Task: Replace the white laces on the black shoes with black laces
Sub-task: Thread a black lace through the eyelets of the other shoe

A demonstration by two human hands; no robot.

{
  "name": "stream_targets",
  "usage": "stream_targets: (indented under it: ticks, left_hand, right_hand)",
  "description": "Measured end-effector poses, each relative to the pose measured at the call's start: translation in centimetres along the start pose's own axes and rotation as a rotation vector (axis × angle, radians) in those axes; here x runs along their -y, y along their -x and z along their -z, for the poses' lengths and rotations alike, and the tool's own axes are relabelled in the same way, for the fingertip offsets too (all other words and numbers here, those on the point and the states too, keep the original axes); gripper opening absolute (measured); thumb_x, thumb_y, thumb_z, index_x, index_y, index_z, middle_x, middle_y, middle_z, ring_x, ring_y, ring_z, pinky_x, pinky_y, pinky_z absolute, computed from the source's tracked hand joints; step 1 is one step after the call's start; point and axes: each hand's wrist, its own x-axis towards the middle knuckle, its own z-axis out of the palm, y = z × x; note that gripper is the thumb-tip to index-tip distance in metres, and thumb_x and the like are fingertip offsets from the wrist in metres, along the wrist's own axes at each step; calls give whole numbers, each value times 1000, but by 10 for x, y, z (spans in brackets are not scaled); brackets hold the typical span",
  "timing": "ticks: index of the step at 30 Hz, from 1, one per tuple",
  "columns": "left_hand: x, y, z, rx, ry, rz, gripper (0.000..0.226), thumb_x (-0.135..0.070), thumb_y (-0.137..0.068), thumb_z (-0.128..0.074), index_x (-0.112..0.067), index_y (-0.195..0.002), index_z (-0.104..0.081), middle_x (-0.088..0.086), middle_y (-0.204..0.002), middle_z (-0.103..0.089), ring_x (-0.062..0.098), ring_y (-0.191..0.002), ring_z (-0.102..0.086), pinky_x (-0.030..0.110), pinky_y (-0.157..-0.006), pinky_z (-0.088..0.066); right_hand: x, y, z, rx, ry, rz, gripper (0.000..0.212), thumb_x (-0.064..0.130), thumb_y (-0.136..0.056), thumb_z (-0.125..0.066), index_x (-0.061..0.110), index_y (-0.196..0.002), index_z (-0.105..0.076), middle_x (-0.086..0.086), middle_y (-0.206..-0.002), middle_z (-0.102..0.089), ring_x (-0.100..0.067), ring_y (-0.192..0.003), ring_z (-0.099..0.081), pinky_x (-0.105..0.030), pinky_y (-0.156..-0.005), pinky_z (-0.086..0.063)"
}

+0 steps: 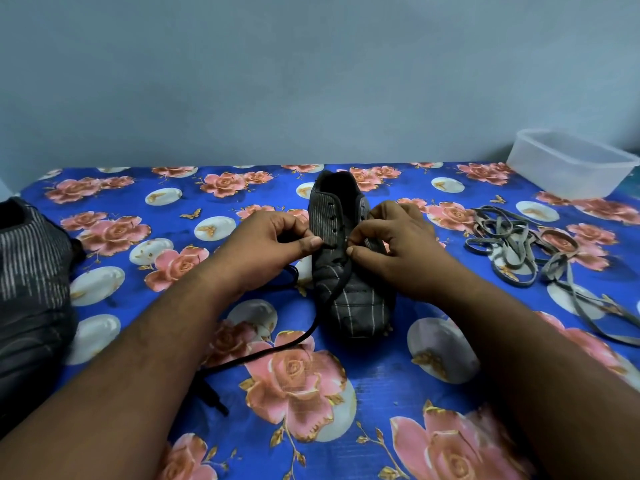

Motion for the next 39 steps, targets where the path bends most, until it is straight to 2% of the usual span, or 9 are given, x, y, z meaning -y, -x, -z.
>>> stream_targets:
  ticks: [4,7,14,17,21,25,30,33,39]
  left_hand:
    - [2,0,3,-37,-69,14,23,-27,-90,-76,-4,-86,-72,19,-86,-71,23,-71,-57,37,-77,-49]
    - [4,-1,7,-74,-128,8,17,-30,-90,-76,-13,-84,-75,11,-87,-74,33,-88,-66,50,-85,-53]
    - [14,-5,7,-104,-338,43,9,-38,-92,-71,-31,-87,-72,-17,-85,-70,7,-80,-61,46,-87,-51]
    - [10,-3,7,-153,-438,22,9,-37,-94,-69,-37,-85,-69,-18,-86,-64,9,-88,-56,38,-82,-42]
    - [3,0,7,-214,-619,7,5,-41,-95,-66,-40,-94,-71,-15,-109,-61,14,-115,-49,37,-83,-25]
    - [4,0,5,-204,-783,-14,6,-42,-96,-63,-42,-99,-68,-14,-118,-60,18,-123,-46,38,-84,-22]
    - [1,-1,0,-150,-325,-283,16,-40,-91,-58,-42,-104,-68,-21,-99,-60,12,-105,-55,46,-95,-43]
    - [-4,2,-9,-9,-245,-418,20,-35,-91,-62,-33,-107,-73,-20,-107,-58,5,-107,-54,33,-97,-41]
    - [-10,9,-15,102,-216,-337,9,-47,-88,-60,-50,-95,-66,-21,-116,-52,0,-118,-43,11,-99,-29]
  right_hand:
    - [0,0,2,4,111,31,44,69,-80,-39,38,-95,-67,8,-106,-46,-17,-113,-33,-34,-91,-21]
    - [0,1,2,-7,166,72,56,72,-76,-26,38,-97,-66,7,-108,-46,-16,-116,-30,-32,-89,-15]
    - [-3,1,2,-34,22,36,29,59,-82,-52,41,-98,-68,9,-106,-48,-11,-106,-34,-41,-97,-32]
    - [-6,2,9,-133,-164,104,10,43,-85,-60,41,-95,-62,7,-101,-53,-13,-101,-45,-35,-95,-37]
    - [-12,8,21,45,-277,261,23,19,-88,-63,29,-108,-65,8,-94,-58,-12,-94,-54,-28,-85,-43]
    - [-11,9,16,127,-197,380,26,27,-90,-70,32,-116,-72,7,-93,-57,-12,-92,-55,-31,-79,-47]
    - [-6,7,14,19,-232,436,12,27,-92,-72,22,-101,-77,11,-76,-57,-11,-74,-54,-29,-64,-45]
    - [-5,12,17,125,-408,288,5,24,-95,-66,22,-97,-71,8,-76,-63,-7,-68,-54,-30,-61,-45]
    - [2,12,14,126,-514,201,38,48,-92,-63,15,-73,-59,-12,-68,-53,-24,-63,-46,-45,-58,-38]
